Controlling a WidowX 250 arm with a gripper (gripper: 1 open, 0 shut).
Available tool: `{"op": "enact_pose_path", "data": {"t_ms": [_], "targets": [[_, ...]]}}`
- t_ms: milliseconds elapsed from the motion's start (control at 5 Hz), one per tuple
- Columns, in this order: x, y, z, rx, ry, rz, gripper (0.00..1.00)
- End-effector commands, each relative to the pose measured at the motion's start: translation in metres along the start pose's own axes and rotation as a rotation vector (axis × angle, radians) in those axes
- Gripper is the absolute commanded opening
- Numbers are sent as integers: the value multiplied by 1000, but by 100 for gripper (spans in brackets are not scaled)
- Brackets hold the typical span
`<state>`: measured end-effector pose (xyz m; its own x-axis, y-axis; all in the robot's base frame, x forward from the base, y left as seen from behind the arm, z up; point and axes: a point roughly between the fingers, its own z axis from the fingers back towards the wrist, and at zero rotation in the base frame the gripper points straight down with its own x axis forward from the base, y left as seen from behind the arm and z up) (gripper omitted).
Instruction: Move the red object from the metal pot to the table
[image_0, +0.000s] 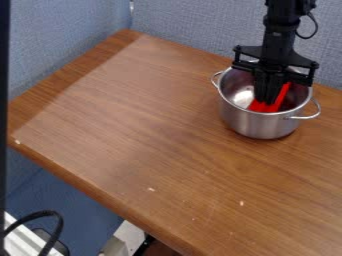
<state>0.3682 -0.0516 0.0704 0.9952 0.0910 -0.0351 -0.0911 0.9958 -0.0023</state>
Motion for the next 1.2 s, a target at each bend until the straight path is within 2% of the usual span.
{"op": "enact_pose_path", "data": {"t_ms": [0,1000], "targets": [[9,3,19,-22,-51,13,0],[4,8,38,-62,-29,13,0]]}}
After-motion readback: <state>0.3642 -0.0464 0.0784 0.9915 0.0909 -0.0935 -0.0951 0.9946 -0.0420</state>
